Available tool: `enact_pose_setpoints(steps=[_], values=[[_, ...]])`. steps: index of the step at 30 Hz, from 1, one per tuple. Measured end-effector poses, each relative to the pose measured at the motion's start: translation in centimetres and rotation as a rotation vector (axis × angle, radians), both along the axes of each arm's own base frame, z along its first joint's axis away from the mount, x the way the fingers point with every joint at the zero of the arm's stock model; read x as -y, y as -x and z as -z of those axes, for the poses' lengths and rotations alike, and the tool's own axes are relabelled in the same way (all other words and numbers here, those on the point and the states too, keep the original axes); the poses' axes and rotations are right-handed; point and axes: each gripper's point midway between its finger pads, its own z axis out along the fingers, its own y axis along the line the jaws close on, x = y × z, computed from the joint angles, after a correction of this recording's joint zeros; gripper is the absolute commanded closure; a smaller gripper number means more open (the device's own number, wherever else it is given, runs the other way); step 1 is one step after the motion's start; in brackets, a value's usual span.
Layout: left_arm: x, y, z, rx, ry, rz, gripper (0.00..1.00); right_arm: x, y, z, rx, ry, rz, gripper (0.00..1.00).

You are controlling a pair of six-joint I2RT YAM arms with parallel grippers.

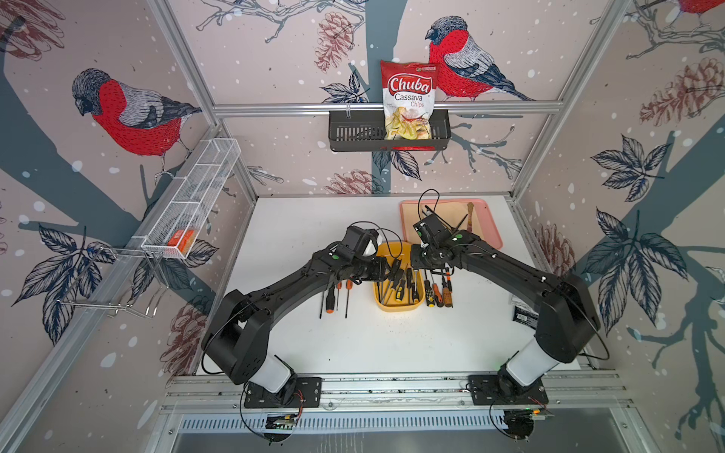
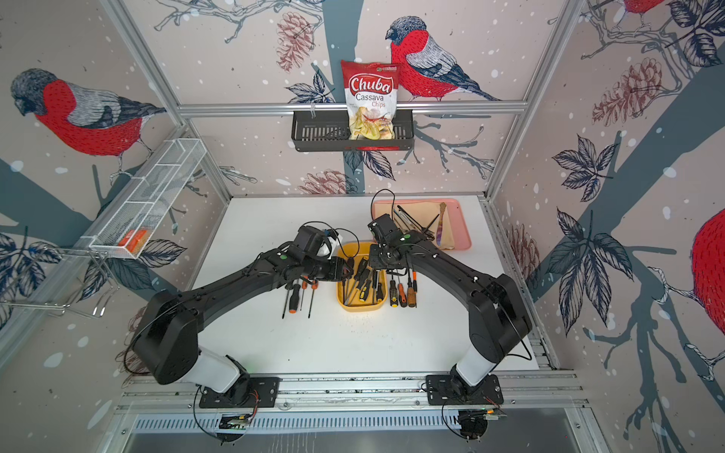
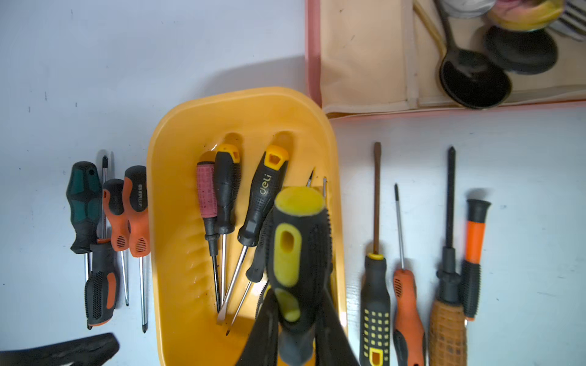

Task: Take out the screwdriver from the storage box
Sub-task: Place the screwdriver at the center of the board.

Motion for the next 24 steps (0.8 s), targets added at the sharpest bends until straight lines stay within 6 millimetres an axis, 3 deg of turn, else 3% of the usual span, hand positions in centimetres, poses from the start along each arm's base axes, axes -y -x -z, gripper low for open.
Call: enact_pose_setpoints(steps=[7, 15, 24], values=[[3.1, 0.5, 0.3, -0.006, 0.007, 0.050, 0.57, 4.9, 0.2, -0.2, -0.014, 0.054, 0.038, 0.90], [5.6, 0.7, 0.9, -0.017, 0.002, 0.093, 0.57, 11.2, 0.9, 2.1, -0.084, 0.196, 0.106, 0.90], [6.1, 0.7, 1.7, -0.023, -0.019, 0.094, 0.57, 14.0, 0.8, 5.6, -0.158, 0.331, 0.096, 0.91]])
